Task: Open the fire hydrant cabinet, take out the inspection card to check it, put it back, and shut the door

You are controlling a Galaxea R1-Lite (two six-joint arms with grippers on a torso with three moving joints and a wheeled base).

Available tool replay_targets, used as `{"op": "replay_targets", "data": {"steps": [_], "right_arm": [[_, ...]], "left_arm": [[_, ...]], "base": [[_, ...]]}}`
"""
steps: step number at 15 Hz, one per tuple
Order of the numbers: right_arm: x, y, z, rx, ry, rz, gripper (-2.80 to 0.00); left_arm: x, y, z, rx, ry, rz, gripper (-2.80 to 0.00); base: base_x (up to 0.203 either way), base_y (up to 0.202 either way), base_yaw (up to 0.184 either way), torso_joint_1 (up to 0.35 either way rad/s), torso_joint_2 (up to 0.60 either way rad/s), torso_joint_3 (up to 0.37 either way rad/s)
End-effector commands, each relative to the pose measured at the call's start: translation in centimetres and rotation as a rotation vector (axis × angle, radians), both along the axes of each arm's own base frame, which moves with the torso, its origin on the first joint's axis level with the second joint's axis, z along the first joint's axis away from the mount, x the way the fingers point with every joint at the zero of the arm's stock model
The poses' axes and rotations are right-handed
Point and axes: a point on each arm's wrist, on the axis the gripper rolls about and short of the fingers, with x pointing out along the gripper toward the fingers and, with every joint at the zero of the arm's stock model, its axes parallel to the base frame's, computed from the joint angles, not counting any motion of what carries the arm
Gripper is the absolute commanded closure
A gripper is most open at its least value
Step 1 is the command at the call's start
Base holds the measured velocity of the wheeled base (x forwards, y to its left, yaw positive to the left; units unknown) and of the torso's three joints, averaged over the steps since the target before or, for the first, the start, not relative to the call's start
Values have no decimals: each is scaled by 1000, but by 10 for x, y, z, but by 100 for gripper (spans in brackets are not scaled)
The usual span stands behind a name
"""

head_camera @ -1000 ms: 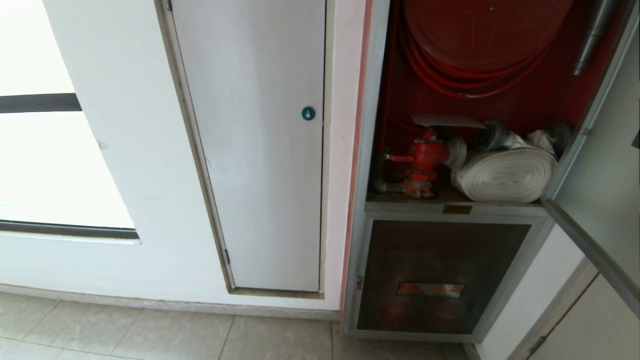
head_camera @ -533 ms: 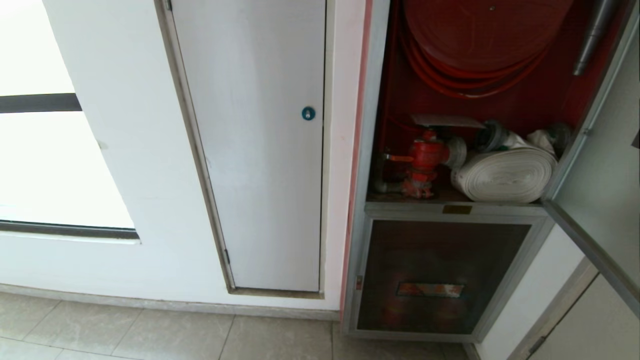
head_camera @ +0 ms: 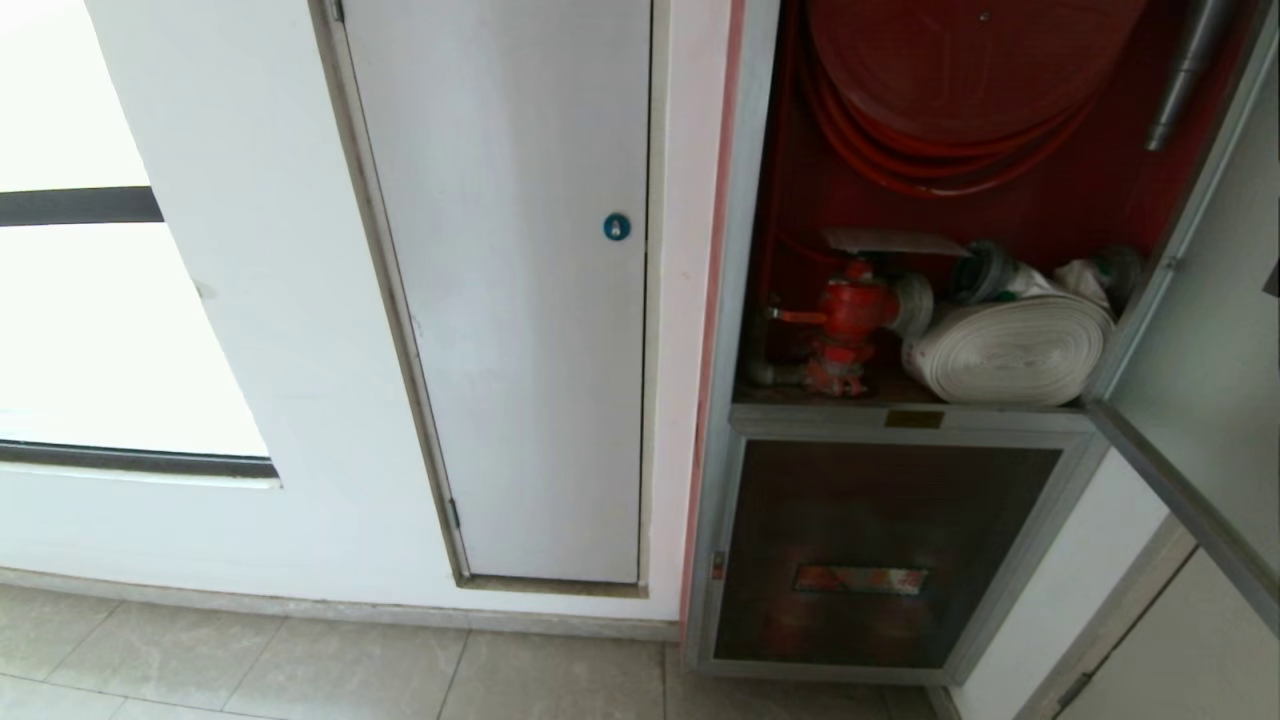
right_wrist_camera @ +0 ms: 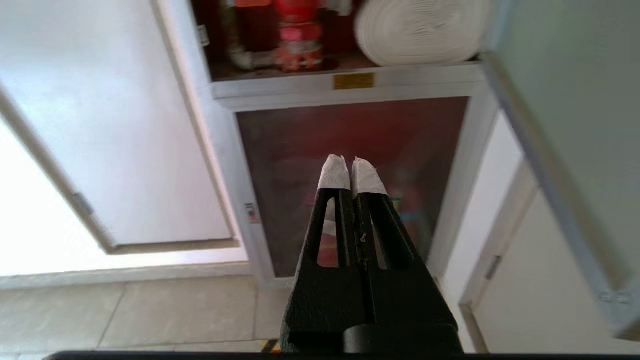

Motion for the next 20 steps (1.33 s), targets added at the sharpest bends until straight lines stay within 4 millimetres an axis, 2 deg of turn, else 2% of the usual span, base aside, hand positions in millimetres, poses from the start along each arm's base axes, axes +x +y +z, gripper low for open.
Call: {"op": "replay_targets", "data": {"steps": [1,6,9,15,20], "right_arm": [[20,-1,20,-2,88,-56,0],[75,-6,36,-24,211,-275,0],[103,-11,48,-41,195,-475,0],[110,-28,65,-56,175,-819,0],[108,-37,78,-52,143,-915,0]], "left_arm": [[1,0,-3,0,13,0,0],[1,0,-3,0,13,1,0],[1,0,-3,0,13,0,0],[1,0,-3,0,13,0,0],[1,0,-3,1,13,1,0]], "base": [[0,0,0,0,0,0],[0,0,0,0,0,0],[0,0,0,0,0,0],[0,0,0,0,0,0],[0,0,0,0,0,0]]}}
